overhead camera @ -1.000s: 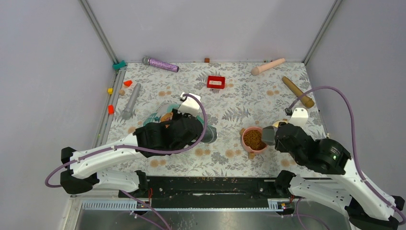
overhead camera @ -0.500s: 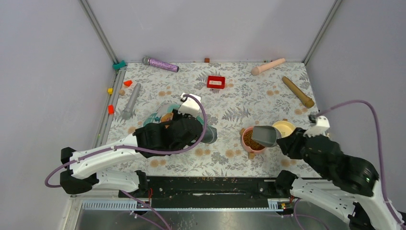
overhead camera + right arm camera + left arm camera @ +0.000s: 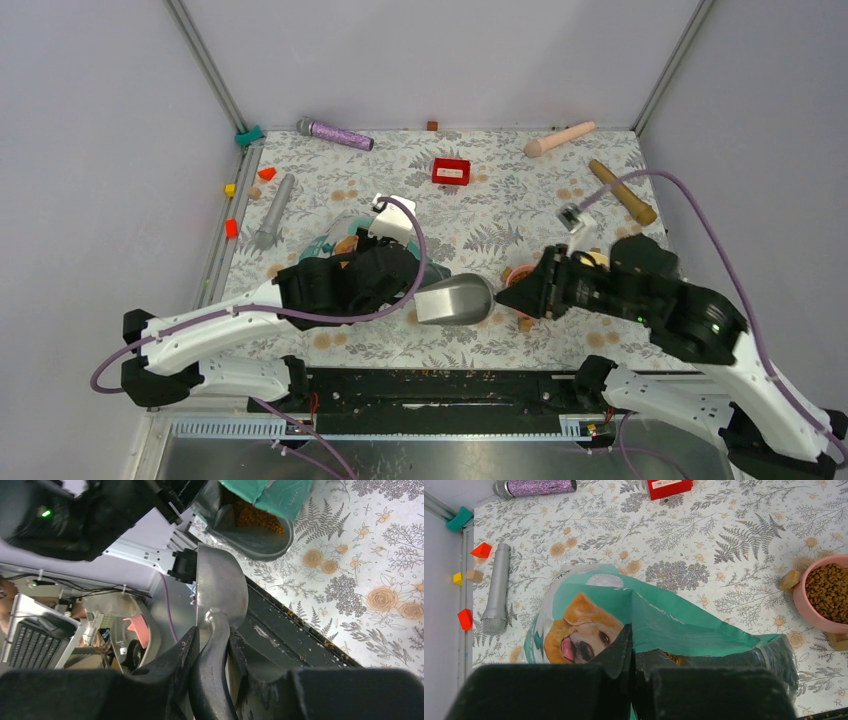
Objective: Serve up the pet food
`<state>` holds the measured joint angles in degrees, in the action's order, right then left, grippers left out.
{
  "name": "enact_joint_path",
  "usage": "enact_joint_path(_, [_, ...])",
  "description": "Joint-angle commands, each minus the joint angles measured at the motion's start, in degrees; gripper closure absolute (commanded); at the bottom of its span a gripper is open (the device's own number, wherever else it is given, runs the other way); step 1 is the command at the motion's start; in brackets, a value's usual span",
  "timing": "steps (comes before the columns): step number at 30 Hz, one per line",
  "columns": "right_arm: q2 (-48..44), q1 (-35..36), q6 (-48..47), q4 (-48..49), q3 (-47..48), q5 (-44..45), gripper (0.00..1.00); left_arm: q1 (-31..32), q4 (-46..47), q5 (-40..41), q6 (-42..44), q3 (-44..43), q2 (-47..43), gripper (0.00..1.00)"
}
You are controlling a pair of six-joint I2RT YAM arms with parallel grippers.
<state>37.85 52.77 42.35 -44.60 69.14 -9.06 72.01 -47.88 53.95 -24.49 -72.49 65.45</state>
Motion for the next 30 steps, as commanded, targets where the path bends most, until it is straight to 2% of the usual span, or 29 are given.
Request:
enact_joint_path(1, [4.82,-0.13,-3.06,6.48,3.83,-0.65,1.0,-0.11,4.66,0.32,-1.3,-0.25,-3.71,1.0])
enact_joint_path(6, [7.48,-0.13,-3.56,8.66,3.81,10.16,1.0,-0.11,5.33,-1.08,-1.52,0.24,-3.62,1.0])
enact_joint_path(10, [11.66,0.21,-3.19,13.67,2.29,12.16,1.0,-0.11,5.3,-1.67,-1.6,0.24,-3.01,1.0])
enact_joint_path(12, [14.72,2.47,-4.42,14.19,3.76,16.5,1.0,-0.11,5.29,-1.87,-1.68,0.33,-2.67,1.0])
enact_joint_path(16, [21.77,11.0,-7.6,12.12,8.09,30.43,1.0,-0.11,5.31,-2.53,-2.19,0.41,-2.74,1.0])
enact_joint_path(21, [27.63,15.47,-2.37,10.83,8.12,41.57,1.0,-0.14,6.32,-2.16,-2.39,1.33,-3.27,1.0])
enact_joint_path(25, [32.75,17.79,2.84,1.69,12.77,52.71,1.0,-0.11,7.95,-2.34,-2.22,2.38,-3.88,1.0])
enact_joint_path(28, [36.94,18.29,6.58,-2.99,15.19,55.62,1.0,-0.11,7.94,-2.54,-2.44,2.48,-4.06,1.0])
enact_joint_path(30, [39.07,18.42,8.52,-2.16,14.83,54.62,1.0,-0.11,8.03,-2.6,-2.57,2.52,-4.2,1.0])
